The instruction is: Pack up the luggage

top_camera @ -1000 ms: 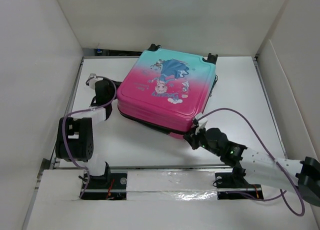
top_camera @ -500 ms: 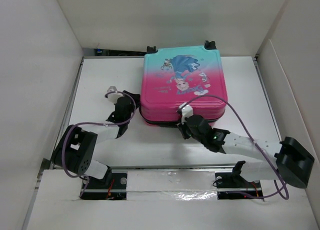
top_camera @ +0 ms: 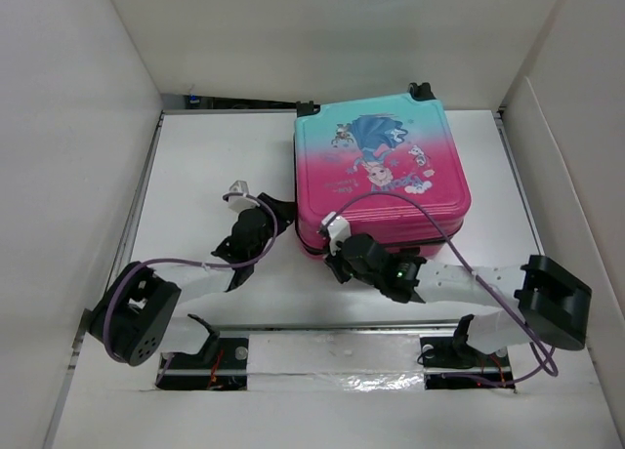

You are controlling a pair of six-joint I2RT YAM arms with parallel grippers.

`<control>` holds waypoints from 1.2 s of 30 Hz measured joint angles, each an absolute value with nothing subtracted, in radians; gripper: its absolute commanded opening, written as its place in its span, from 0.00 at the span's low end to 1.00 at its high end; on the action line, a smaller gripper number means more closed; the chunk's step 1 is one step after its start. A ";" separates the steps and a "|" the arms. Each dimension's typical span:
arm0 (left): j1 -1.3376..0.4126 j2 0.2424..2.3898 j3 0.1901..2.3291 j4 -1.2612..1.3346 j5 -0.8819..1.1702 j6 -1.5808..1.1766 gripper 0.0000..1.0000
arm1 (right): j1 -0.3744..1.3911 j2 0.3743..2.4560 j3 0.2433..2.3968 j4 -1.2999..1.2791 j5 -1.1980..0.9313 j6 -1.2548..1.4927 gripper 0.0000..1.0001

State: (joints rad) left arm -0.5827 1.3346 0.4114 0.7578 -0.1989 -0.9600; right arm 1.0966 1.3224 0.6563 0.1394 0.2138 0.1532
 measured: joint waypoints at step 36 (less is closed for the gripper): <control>-0.417 1.707 1.174 0.422 -0.059 -0.872 0.94 | 0.586 0.630 0.284 -0.053 -0.230 0.089 0.00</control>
